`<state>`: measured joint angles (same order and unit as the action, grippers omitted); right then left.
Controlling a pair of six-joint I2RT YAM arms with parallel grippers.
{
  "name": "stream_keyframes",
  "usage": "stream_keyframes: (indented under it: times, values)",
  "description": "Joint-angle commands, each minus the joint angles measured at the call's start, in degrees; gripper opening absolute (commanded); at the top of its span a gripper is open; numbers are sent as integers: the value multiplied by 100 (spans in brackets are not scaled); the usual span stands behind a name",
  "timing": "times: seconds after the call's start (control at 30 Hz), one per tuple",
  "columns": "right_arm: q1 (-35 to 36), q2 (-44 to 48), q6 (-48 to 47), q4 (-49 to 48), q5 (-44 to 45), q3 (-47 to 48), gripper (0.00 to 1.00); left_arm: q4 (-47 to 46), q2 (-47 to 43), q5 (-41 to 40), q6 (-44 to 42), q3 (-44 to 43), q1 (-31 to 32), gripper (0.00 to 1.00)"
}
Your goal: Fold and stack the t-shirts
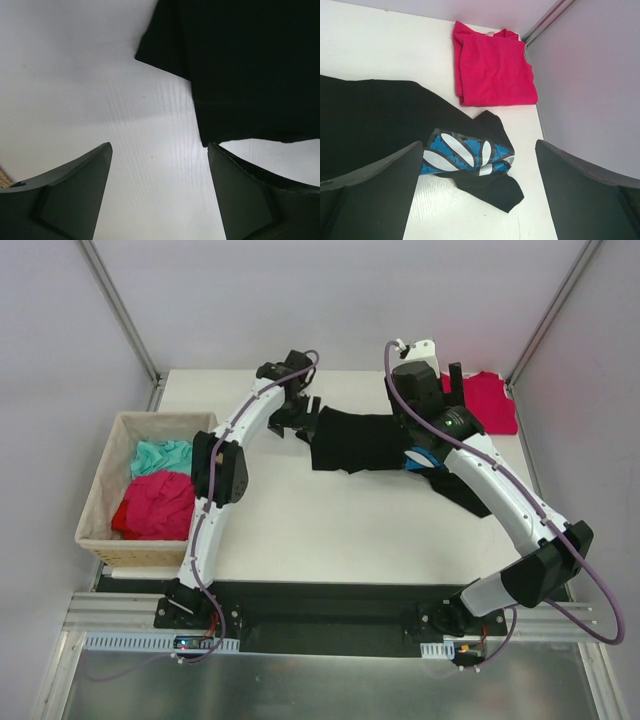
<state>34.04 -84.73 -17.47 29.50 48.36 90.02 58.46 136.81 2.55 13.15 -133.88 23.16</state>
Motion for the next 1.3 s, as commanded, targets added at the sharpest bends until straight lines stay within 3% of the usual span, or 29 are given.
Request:
stream_keyframes:
  times: [0.0, 0.27, 0.47, 0.67, 0.9, 1.27]
  values:
    - [-3, 0, 104, -76, -160, -37, 100, 114, -357, 0, -260, 179, 584, 77]
    - [-3, 35, 95, -67, -107, -125, 100, 122, -199, -26, -84, 582, 927, 76]
    - [-3, 53, 121, -76, -134, -169, 100, 113, -243, -395, 135, 1101, 866, 72]
    - [6, 70, 157, -76, -178, -186, 100, 131, -173, -422, 100, 935, 716, 71]
    - [15, 97, 157, -76, -178, -204, 100, 192, 152, -307, 65, 680, 752, 57]
    - [24, 79, 165, -84, -204, -222, 100, 210, 319, -272, 39, 539, 857, 63]
